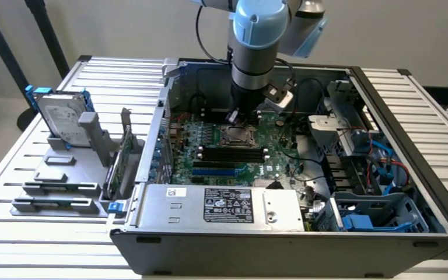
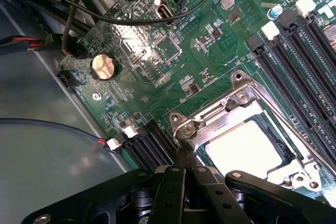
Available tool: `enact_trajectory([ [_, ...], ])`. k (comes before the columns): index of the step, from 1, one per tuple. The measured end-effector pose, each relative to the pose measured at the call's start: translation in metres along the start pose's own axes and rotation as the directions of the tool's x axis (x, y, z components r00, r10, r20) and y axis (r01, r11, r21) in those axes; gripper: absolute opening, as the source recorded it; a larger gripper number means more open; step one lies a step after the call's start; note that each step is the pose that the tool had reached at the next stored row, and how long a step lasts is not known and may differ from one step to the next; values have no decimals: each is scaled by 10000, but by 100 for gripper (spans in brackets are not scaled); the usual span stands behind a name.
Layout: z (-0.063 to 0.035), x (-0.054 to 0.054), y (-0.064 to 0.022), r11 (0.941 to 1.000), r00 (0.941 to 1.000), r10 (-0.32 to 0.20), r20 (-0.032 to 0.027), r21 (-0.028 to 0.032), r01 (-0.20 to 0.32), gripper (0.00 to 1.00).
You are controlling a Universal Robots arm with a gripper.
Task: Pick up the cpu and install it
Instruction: 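Install the first cpu locking lever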
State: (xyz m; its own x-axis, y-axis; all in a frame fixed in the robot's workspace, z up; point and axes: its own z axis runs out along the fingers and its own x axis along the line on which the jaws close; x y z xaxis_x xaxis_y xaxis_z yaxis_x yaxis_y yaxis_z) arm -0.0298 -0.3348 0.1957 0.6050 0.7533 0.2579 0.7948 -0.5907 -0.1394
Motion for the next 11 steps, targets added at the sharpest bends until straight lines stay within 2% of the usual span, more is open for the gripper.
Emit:
enact_trajectory([
  [2, -37, 11, -5, 10000, 10000, 0, -3, 4, 0, 11],
  [7, -213, 30, -28, 10000, 10000, 0, 2, 3, 0, 11],
  [11, -301, -67, -37, 10000, 10000, 1, 3, 3, -1, 11],
])
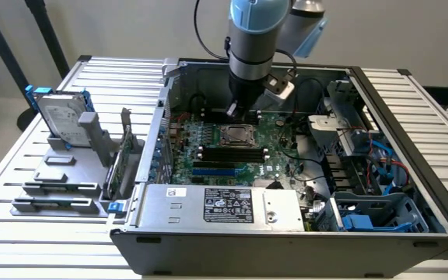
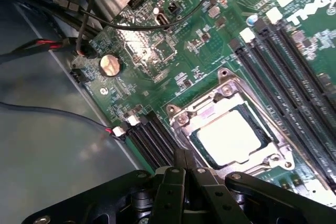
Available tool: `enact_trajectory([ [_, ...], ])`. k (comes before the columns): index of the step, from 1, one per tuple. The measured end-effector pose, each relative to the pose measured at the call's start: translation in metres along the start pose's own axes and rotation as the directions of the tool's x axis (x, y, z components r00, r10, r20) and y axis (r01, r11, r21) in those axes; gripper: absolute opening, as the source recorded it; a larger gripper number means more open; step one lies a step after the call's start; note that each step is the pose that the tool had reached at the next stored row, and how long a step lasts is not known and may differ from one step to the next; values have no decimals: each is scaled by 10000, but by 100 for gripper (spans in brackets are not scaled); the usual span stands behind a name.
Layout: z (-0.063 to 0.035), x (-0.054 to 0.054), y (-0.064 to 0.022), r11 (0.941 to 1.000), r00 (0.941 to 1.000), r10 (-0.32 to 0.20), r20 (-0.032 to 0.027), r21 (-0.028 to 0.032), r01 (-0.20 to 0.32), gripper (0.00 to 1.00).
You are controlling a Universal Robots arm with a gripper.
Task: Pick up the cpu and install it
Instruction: 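Install the first cpu locking lever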
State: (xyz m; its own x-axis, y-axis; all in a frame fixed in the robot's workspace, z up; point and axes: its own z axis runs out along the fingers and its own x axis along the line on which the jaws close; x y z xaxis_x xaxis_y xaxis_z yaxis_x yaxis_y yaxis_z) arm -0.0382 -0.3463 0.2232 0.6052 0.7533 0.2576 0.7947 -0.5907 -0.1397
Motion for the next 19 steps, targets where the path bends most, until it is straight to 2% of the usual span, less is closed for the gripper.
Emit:
enact_trajectory([
  [8, -173, -219, 18, 10000, 10000, 2, -2, 1, -2, 11],
  [19, -387, -501, -21, 10000, 10000, 0, -2, 1, 0, 11],
])
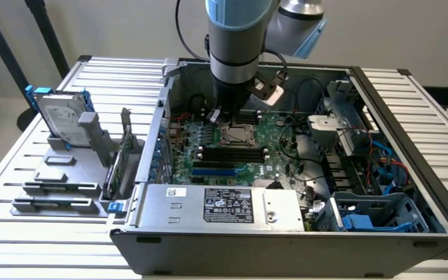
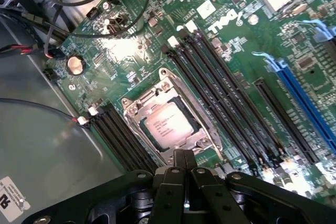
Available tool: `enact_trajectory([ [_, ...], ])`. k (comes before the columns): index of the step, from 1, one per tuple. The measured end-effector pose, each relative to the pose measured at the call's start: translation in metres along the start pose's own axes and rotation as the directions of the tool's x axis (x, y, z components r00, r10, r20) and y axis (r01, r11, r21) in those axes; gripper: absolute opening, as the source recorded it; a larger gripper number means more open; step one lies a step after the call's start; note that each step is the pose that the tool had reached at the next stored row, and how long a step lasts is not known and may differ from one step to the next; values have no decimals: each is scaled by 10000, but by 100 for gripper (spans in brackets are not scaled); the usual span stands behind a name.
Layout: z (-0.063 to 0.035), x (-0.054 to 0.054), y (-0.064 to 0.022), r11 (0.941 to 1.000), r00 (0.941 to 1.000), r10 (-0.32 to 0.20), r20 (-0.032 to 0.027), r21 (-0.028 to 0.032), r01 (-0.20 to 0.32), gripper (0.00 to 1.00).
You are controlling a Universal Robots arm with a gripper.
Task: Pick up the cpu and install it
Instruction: 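Install the first cpu locking lever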
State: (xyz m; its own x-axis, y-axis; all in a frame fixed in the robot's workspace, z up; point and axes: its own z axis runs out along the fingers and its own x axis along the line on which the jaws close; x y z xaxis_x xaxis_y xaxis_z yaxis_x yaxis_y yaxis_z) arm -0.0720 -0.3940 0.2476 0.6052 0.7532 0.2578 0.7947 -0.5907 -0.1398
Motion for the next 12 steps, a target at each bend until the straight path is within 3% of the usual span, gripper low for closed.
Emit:
enact_trajectory([
  [8, -124, -155, 48, 10000, 10000, 1, 1, 2, -1, 11],
  [12, -118, -202, 37, 10000, 10000, 6, -9, -7, -6, 11],
])
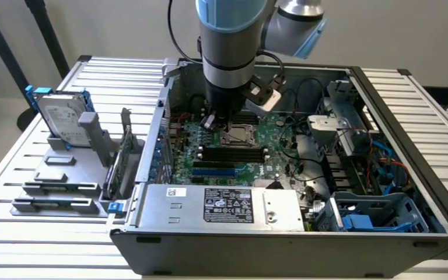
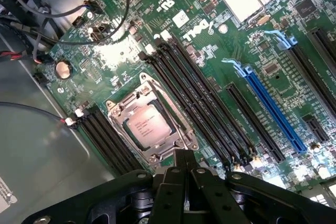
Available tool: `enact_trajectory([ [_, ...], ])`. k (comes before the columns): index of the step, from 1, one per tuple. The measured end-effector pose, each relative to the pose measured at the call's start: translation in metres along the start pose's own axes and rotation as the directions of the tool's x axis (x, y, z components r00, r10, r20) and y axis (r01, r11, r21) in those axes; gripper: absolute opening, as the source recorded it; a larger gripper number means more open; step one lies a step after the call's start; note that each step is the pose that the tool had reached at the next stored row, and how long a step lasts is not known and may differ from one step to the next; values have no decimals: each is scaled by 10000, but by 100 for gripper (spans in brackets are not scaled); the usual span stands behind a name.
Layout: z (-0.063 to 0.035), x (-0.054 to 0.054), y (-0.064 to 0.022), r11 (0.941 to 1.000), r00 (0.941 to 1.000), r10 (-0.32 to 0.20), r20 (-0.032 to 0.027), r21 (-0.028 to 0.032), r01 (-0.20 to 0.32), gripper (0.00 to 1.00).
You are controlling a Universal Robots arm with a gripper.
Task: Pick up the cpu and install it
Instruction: 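Install the first cpu locking lever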
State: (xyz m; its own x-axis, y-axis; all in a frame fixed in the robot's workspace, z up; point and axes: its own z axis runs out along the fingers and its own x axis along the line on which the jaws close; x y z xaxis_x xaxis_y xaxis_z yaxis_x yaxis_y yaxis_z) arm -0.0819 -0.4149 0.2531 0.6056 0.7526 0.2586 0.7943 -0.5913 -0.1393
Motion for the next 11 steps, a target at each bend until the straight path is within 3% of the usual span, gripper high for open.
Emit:
enact_trajectory([
  [7, 58, -40, -9, 9990, 9991, 417, -59, -158, -418, 11],
  [9, 65, -45, -6, 9984, 9985, 544, -28, -130, -544, 11],
  [11, 75, -48, -5, 9981, 9981, 620, 54, -41, -620, 11],
])
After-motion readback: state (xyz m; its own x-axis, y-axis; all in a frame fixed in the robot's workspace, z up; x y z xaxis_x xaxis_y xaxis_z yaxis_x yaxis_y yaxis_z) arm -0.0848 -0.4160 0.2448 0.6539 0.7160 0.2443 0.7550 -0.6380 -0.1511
